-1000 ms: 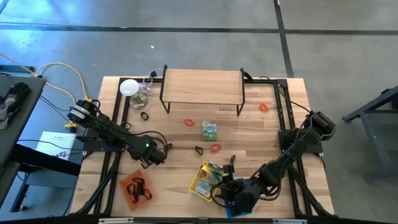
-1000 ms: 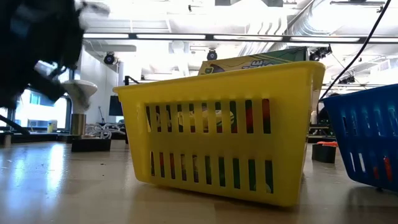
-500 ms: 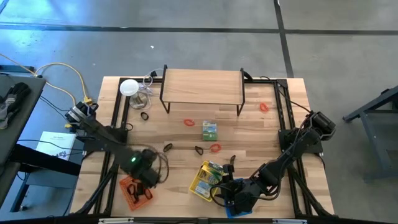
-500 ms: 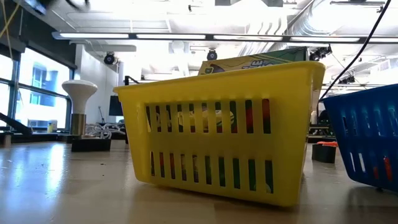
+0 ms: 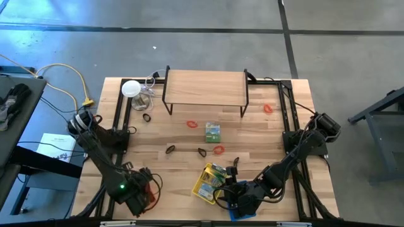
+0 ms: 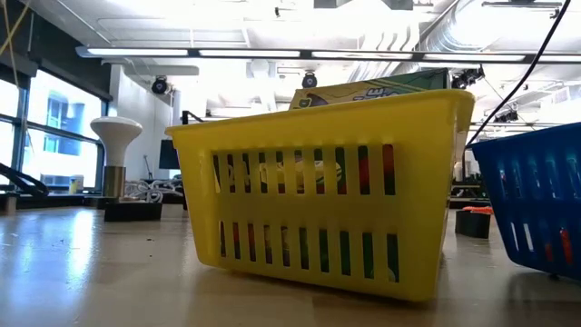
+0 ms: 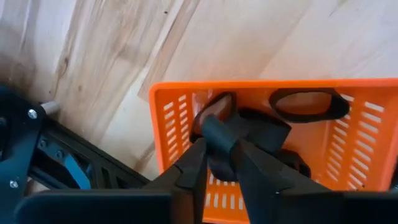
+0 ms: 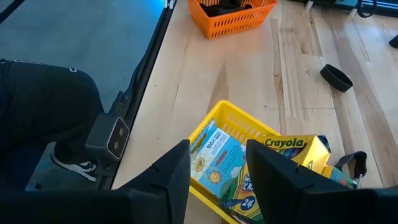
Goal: Pick & Place Office Desk Supplies
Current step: Put the black rubber band into the orange bin
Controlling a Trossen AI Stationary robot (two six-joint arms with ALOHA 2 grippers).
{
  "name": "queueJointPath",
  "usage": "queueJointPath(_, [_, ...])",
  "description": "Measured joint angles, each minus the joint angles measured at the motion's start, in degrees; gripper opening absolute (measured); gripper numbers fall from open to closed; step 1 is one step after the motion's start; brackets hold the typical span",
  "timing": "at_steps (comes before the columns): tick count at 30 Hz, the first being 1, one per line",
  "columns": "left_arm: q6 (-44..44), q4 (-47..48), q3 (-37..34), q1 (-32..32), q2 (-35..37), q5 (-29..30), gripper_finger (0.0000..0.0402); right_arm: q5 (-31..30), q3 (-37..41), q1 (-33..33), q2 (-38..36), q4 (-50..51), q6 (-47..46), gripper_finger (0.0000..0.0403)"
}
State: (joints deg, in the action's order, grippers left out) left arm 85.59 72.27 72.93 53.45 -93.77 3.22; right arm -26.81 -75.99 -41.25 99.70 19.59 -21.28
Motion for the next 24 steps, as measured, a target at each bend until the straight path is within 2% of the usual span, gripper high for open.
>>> queueJointPath(4, [0.0, -0.3, 0.0, -0.7, -0.3, -0.1, 0.0105, 0.0, 0.0, 0.0, 0.0, 0.0, 0.1, 0.0144])
queueJointPath(9, [-1.3, -0.6, 0.0, -3.3, -0.1, -4.7, 0.0117, 0.0, 0.0, 0.0, 0.0, 0.3, 0.1, 0.0144])
queueJointPath(12, [-0.1, -1.0, 0.0, -5.0, -0.1, -10.9, 0.0117, 0.0, 0.0, 0.0, 0.0, 0.3, -0.1, 0.0144])
queueJointPath(16, [2.6, -1.7, 0.0, -6.8, -0.1, -23.6, 0.0117, 0.0, 0.0, 0.0, 0.0, 0.4, -1.3, 0.0144])
queueJointPath(18, [3.2, -1.7, 0.0, -7.0, -0.1, -26.9, 0.0117, 0.2, 0.0, 0.0, 0.0, 0.5, -1.5, 0.0144])
queueJointPath(21, [-1.0, -1.6, 0.0, -7.0, 0.1, -26.4, 0.0117, 0.2, 0.0, 0.0, 0.0, 0.5, -1.6, 0.0144])
queueJointPath(24, [-10.1, -1.6, 0.0, -8.2, 0.7, -20.5, 0.0117, 0.2, 0.0, 0.0, 0.0, 0.5, -1.6, 0.0144])
